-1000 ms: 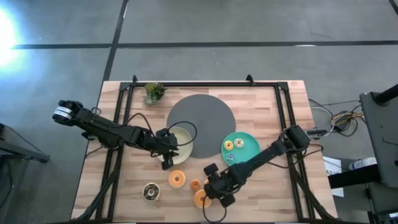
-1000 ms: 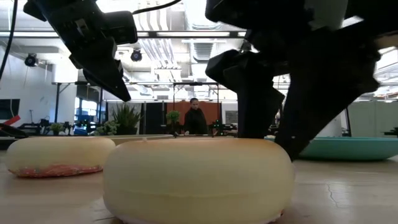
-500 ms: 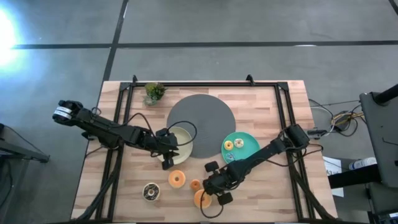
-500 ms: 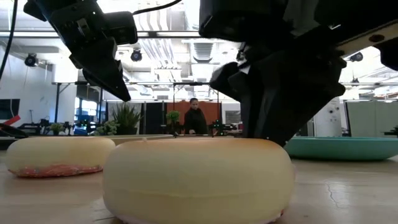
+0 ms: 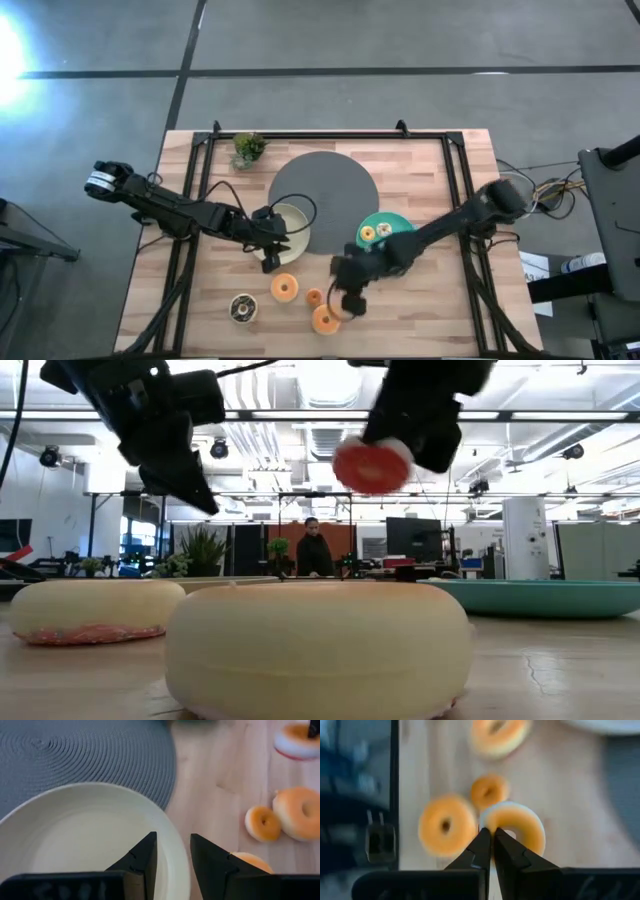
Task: Pick & Place donuts
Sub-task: Put the small red donut on the green plate
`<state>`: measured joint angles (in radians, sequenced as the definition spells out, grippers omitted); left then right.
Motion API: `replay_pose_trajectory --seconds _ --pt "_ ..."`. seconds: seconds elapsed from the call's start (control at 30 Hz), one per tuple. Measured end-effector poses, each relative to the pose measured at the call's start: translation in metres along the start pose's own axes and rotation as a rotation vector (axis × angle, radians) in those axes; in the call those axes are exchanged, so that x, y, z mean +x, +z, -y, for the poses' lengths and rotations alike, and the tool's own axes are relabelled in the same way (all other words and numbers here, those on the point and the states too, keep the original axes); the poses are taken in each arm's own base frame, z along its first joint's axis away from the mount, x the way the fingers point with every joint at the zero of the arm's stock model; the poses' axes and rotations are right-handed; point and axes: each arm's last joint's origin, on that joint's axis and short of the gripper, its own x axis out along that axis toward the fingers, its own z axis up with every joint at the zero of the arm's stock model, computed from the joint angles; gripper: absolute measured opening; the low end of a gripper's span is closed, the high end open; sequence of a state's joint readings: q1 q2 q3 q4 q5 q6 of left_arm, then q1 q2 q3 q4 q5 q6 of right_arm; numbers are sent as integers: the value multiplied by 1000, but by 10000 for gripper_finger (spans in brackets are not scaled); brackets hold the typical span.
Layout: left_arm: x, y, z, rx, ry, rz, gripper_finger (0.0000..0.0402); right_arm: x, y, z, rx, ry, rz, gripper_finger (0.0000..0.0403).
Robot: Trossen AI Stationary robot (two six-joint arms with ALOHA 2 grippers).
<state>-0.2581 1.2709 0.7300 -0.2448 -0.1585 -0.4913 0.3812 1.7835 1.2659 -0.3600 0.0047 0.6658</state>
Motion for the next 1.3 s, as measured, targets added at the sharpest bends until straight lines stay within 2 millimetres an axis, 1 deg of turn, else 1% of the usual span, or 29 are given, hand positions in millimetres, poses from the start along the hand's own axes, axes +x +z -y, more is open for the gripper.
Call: replay_pose_trajectory --seconds 0.1,0.17,0.23,0.33,0.43,0.5,0.57,0.63,0.8,0.93,1.13,1.3 --pt "0 7 3 11 -30 77 92 -25 3 18 246 24 218 9" --pt "-1 15 6 15 -39 166 92 -38 2 29 437 67 420 9" --pt "-3 23 9 20 -30 271 92 -48 -3 38 606 107 632 9" --pt "-8 35 11 42 55 434 92 -53 -10 49 802 138 897 9" --pt "-13 43 8 42 227 565 92 -52 -14 57 957 147 1027 9" --pt "-15 46 7 42 298 614 93 -50 -14 59 1029 140 1084 9" --pt "-15 48 6 22 306 632 98 -49 -11 59 1062 133 1125 9" --pt "-10 47 6 -10 291 623 109 -51 -4 58 1058 136 1159 9" --pt "-1 47 7 -66 270 642 159 -55 11 50 996 116 1186 9" --pt "1 52 10 -49 269 678 192 -56 20 46 998 107 1218 9" --pt "6 65 19 4 280 685 199 -50 21 47 1032 94 1242 9" --pt "15 75 25 20 286 683 200 -45 22 47 1046 83 1251 9"
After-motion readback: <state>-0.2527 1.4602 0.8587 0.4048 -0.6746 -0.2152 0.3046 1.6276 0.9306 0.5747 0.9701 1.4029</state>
